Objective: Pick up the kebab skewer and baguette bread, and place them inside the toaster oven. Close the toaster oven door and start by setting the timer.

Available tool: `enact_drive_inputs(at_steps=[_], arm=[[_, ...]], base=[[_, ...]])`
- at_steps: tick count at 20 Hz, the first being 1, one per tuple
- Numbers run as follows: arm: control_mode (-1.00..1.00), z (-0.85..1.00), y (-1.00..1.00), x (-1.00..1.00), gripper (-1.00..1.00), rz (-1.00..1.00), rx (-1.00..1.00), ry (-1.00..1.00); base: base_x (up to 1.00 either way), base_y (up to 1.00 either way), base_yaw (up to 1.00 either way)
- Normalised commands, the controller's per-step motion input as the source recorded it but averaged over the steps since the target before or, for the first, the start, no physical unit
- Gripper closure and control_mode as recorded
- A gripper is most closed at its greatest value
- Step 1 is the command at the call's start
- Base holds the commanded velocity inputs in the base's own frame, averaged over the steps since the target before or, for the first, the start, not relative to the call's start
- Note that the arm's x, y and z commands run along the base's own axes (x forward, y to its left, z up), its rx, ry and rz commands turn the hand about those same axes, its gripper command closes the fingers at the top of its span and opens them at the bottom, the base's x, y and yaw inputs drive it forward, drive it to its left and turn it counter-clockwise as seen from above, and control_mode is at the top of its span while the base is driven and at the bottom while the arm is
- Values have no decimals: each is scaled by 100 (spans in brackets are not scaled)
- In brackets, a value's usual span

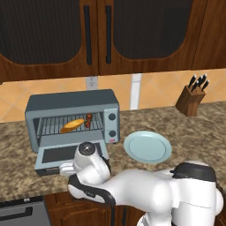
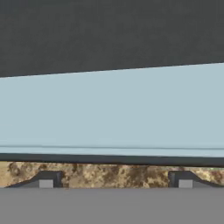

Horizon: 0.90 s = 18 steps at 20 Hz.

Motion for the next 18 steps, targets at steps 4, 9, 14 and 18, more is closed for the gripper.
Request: enact_drive_inputs(at_steps=[4,9,14,18], arm=[[-100,35,-25,54,-100,0,0,-26],[-100,50,-33,71,-100,0,0,-20],[-100,52,-35,81,-100,0,1,-29],[-100,23,-33,68,-100,0,0,-37]], base=[[0,0,0],[0,0,0],[0,0,0],[0,0,0]])
